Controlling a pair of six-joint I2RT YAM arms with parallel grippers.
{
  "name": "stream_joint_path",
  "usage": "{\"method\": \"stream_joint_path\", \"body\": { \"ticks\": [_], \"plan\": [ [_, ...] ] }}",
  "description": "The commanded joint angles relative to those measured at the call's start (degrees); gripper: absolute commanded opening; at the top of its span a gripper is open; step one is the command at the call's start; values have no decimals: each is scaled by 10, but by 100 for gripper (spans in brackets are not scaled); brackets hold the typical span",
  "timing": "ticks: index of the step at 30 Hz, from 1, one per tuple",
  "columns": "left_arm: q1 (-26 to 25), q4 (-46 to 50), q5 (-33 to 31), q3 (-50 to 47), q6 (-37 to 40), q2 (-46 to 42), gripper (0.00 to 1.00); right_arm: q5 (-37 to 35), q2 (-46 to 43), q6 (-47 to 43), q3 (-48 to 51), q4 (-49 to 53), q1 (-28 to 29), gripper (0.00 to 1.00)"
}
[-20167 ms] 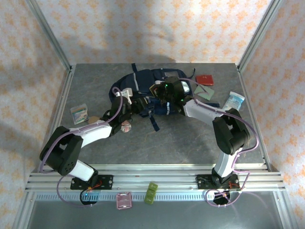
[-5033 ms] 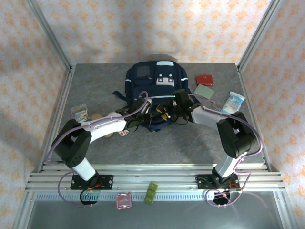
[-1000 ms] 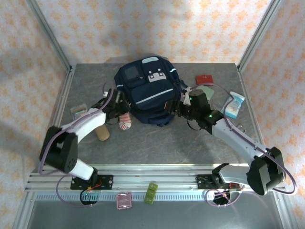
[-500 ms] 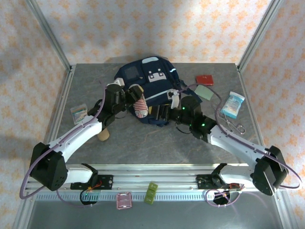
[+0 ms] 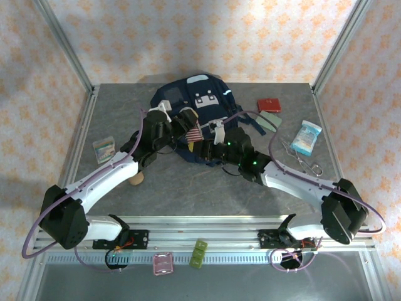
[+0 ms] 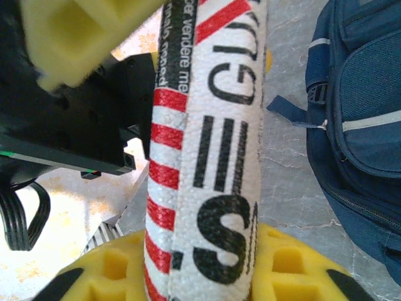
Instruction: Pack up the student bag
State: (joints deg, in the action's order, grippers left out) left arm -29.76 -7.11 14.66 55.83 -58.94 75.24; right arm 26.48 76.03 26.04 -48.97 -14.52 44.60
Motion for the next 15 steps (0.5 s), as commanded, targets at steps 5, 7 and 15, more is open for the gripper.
{"method": "stream_joint_path", "body": {
  "ticks": [5,7,15],
  "plan": [
    [4,-30,22,8,50,-25,77,-50,-68,19,18,19,-44,18],
    [16,-7,16,13,82,-27,77,-47,-96,27,36,34,-67,18],
    [22,150,-7,97,318,73,72,-59,-207,51,103,109,-160,19]
  ]
}}
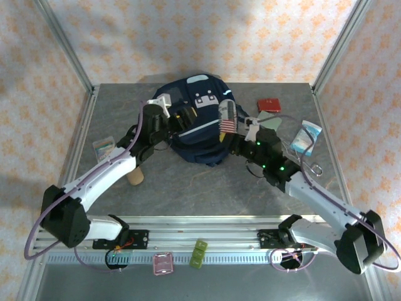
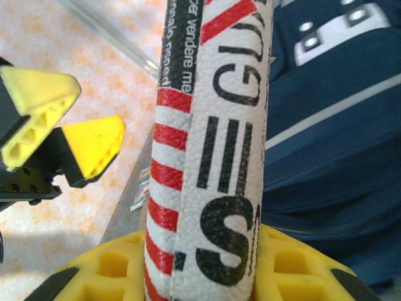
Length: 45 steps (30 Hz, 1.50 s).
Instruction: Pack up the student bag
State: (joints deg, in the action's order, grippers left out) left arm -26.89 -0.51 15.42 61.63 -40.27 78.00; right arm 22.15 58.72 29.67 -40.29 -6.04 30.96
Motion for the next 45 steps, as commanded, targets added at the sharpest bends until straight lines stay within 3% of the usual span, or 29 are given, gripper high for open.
{"method": "stream_joint_path", "body": {
  "ticks": [1,4,10,13,20,25,30,32,37,45],
  "plan": [
    [-19,119,-37,64,170,72,72,-15,-46,15,21,35,-37,20],
    [-59,200,-84,137,262,148,72,-16,-75,13,29,62,-66,20],
    [-97,273,-139,232,372,262,73,-6,-100,19,44,73,-99,21],
    [-122,300,-207,262,420,298,75,1,-103,19,48,69,-104,21],
    [-145,277,-354,264,485,361,76,25,-101,29,57,45,-107,21],
    [-138,238,-375,262,510,395,75,31,-99,36,62,36,-108,21],
    [-115,199,-346,256,502,408,58,35,-100,38,64,31,-108,21],
    [-110,193,-331,256,508,415,47,35,-99,40,66,30,-108,21],
    [-96,196,-302,261,515,437,2,40,-97,46,72,19,-108,21],
    [-89,208,-292,273,493,368,0,46,-85,50,83,13,-108,21]
  ]
}}
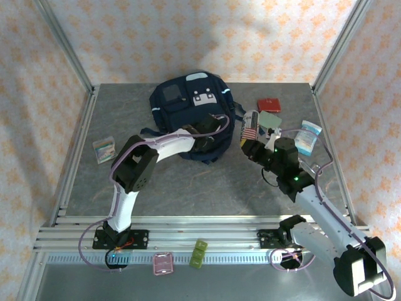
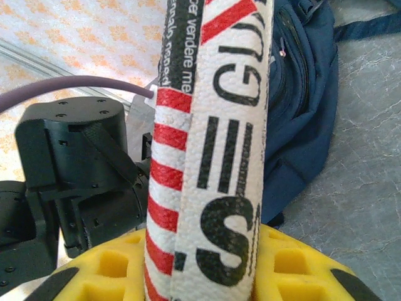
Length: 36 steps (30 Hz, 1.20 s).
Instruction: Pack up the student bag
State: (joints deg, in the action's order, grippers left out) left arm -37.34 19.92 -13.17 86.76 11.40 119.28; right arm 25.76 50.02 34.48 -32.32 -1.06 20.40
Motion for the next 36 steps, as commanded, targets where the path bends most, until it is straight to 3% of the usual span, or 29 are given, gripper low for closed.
{"method": "stream_joint_path", "body": {
  "ticks": [1,10,18,31,36],
  "plan": [
    [17,5,-3,28,-29,-62,0,11,4,3,4,-39,-2,21],
    [21,31,-14,113,-40,-148,0,77,52,35,27,-109,-3,21],
    [23,34,-14,141,-61,-163,0,186,205,64,-23,-213,30,20],
    [24,6,23,139,-90,-195,0,300,571,133,-295,-269,55,19],
    [23,4,43,146,-102,-211,0,312,703,176,-426,-288,64,20]
  ]
}}
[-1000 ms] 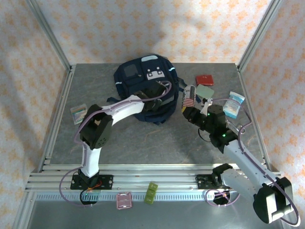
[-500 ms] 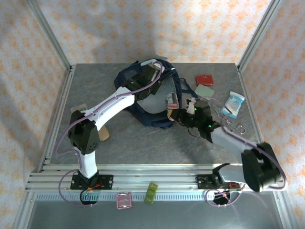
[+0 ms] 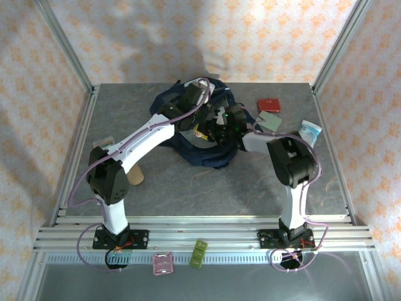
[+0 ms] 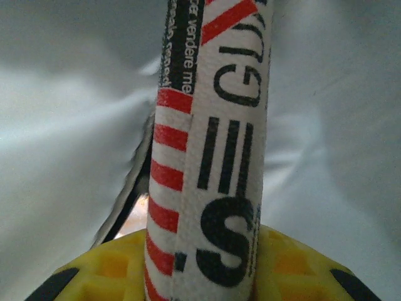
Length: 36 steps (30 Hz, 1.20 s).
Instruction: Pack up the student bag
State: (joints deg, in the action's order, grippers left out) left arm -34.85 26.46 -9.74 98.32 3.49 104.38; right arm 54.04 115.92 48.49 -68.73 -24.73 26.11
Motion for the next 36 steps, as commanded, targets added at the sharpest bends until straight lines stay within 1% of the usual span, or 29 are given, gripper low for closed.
{"method": "stream_joint_path", "body": {
  "ticks": [1,4,6,7,8,9,10,13,16,19,21,24,28,32,36],
  "plan": [
    [-2,-62,13,30,-25,-64,0,30,66,48,-85,-60,9,20],
    [-4,-62,27,33,-34,-67,0,25,136,78,-178,-62,14,21],
    [-7,-62,31,31,-37,-68,0,14,183,100,-250,-56,16,25],
    [-7,-62,33,30,-39,-67,0,7,201,104,-280,-34,16,32],
    [-7,-64,33,26,-43,-67,0,-4,216,104,-312,6,17,41],
    [-7,-66,30,23,-45,-67,0,-11,220,101,-326,31,18,48],
    [-7,-67,26,19,-46,-66,0,-20,217,96,-325,51,19,52],
    [-6,-69,2,6,-47,-60,0,-44,175,54,-280,120,18,64],
    [-3,-82,-10,-13,-49,-58,0,-56,114,40,-181,121,15,68],
    [4,-87,-17,-20,-54,-55,0,-53,54,34,-91,107,5,69],
    [5,-92,-22,-27,-54,-57,0,-66,6,17,-36,114,-2,70],
    [7,-94,-27,-33,-57,-54,0,-82,-59,-3,23,126,-12,70],
    [7,-97,-26,-49,-69,-54,0,-106,-143,-44,91,174,-19,70],
    [6,-97,-20,-65,-84,-57,0,-143,-262,-73,184,192,-23,68],
    [7,-108,-17,-88,-88,-74,0,-170,-350,-89,240,211,-25,68]
  ]
}}
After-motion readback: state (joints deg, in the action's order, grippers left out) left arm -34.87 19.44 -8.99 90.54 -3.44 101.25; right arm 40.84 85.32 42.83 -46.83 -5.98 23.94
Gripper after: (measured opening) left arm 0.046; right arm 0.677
